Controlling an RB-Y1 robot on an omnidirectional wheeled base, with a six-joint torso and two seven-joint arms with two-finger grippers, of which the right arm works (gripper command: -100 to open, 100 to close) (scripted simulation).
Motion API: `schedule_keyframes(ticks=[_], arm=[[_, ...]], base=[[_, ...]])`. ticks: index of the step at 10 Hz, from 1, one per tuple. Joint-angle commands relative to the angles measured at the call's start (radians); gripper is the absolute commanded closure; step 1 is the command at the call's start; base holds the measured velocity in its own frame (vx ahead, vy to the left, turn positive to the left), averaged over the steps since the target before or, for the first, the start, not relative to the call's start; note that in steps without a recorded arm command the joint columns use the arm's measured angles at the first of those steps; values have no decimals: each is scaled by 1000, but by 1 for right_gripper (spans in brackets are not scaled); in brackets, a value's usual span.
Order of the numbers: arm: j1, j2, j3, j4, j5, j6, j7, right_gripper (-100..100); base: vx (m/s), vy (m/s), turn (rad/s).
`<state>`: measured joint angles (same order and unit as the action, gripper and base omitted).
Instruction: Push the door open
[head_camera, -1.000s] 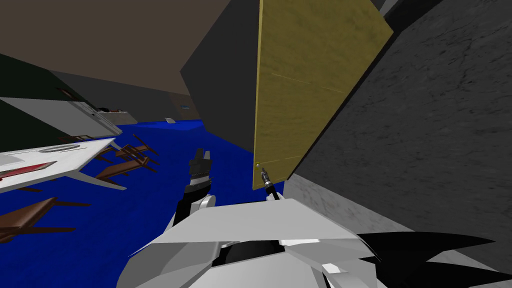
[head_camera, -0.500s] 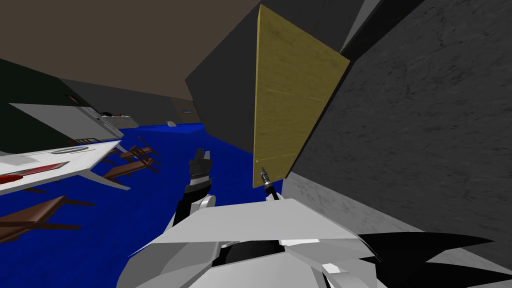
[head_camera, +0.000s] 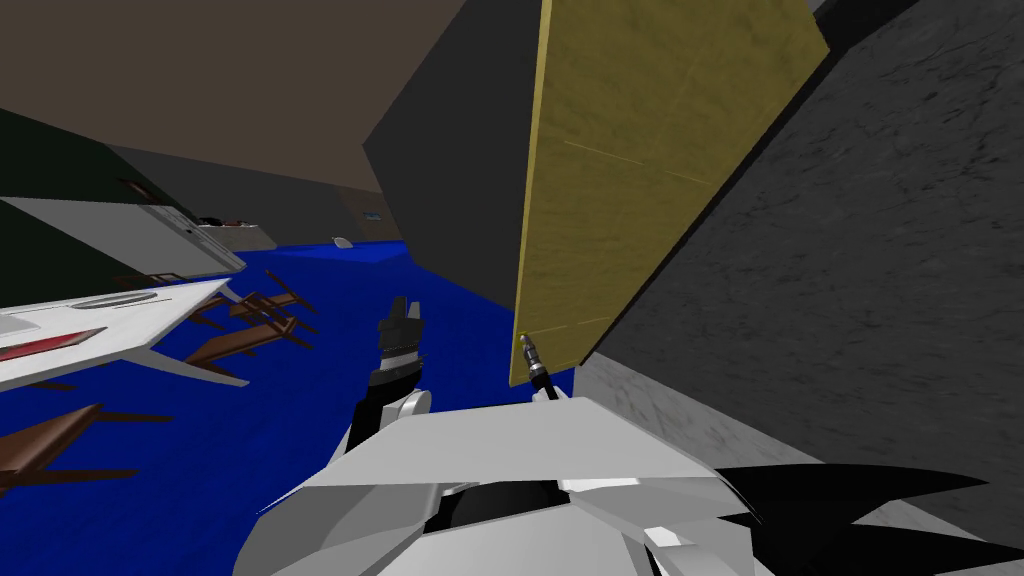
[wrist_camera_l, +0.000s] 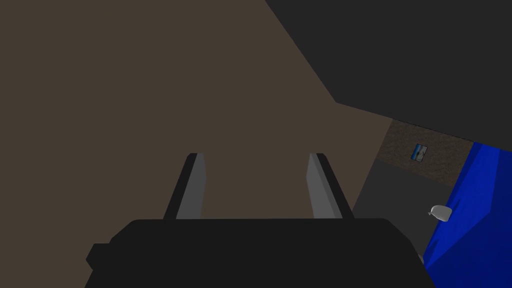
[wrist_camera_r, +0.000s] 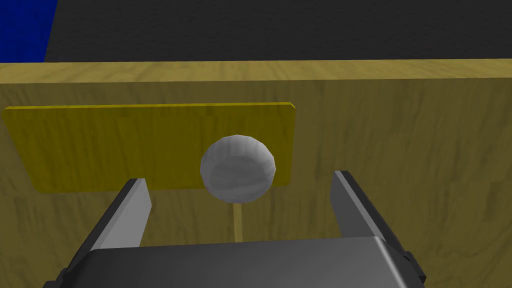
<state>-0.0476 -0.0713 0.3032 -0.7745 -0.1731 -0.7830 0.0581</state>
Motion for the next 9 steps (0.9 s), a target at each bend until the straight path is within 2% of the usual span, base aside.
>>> schedule_keyframes(ticks=[1, 2, 3, 8, 9], arm=[[0, 5, -4, 5, -1, -9, 2, -100], [0, 3, -2, 3, -1, -6, 1, -100], [0, 3, -2, 3, -1, -6, 1, 100], [0, 3, -2, 3, -1, -6, 1, 100], [-3, 1, -23, 11, -7, 0, 6, 100]], base=[[241, 52, 39], [97, 21, -10], [-20, -1, 7], [-17, -4, 2], [119, 66, -57]])
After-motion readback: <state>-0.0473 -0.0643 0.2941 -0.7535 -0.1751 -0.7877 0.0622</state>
